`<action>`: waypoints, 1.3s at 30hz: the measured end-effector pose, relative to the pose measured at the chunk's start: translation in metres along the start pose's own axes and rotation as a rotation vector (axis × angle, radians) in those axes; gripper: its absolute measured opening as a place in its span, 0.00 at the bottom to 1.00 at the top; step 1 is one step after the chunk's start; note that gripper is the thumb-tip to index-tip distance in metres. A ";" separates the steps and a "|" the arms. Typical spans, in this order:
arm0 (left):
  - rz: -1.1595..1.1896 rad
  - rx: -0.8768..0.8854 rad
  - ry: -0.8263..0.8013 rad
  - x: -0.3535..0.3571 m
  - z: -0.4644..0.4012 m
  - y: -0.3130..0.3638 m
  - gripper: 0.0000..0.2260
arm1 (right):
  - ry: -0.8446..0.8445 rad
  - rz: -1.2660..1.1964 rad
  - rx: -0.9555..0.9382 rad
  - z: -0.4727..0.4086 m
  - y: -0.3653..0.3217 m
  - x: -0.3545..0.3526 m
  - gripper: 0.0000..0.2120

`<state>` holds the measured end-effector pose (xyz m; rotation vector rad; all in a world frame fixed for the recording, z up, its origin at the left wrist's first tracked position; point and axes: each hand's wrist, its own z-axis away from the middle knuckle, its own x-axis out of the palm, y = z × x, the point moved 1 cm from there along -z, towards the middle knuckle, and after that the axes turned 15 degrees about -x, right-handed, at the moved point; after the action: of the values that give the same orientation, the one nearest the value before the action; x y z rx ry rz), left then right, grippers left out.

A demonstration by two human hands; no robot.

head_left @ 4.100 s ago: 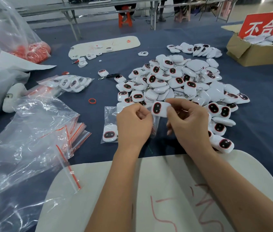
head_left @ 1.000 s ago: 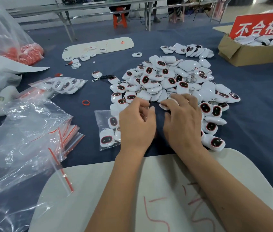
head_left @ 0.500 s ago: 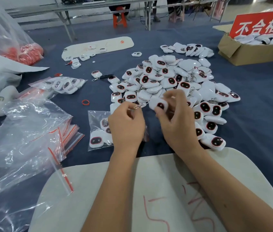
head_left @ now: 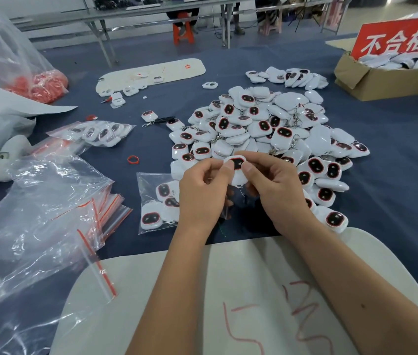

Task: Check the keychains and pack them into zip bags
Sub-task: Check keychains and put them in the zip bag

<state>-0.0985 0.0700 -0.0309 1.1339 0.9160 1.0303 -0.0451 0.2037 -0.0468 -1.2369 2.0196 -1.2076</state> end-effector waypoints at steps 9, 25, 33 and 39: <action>0.092 -0.143 -0.113 -0.005 -0.007 -0.001 0.06 | -0.067 0.010 -0.002 0.002 -0.004 0.002 0.10; 0.000 -0.009 -0.085 -0.010 -0.011 -0.006 0.05 | -0.090 -0.036 -0.008 0.002 -0.004 0.002 0.11; -0.052 0.052 -0.135 -0.009 -0.009 -0.006 0.03 | -0.065 0.000 0.004 0.000 -0.003 0.000 0.08; -0.036 0.044 -0.155 -0.009 -0.009 -0.006 0.03 | -0.099 -0.004 0.023 0.001 -0.004 -0.001 0.07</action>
<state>-0.1084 0.0626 -0.0380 1.2116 0.8360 0.8840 -0.0424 0.2034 -0.0439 -1.2655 1.9277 -1.1456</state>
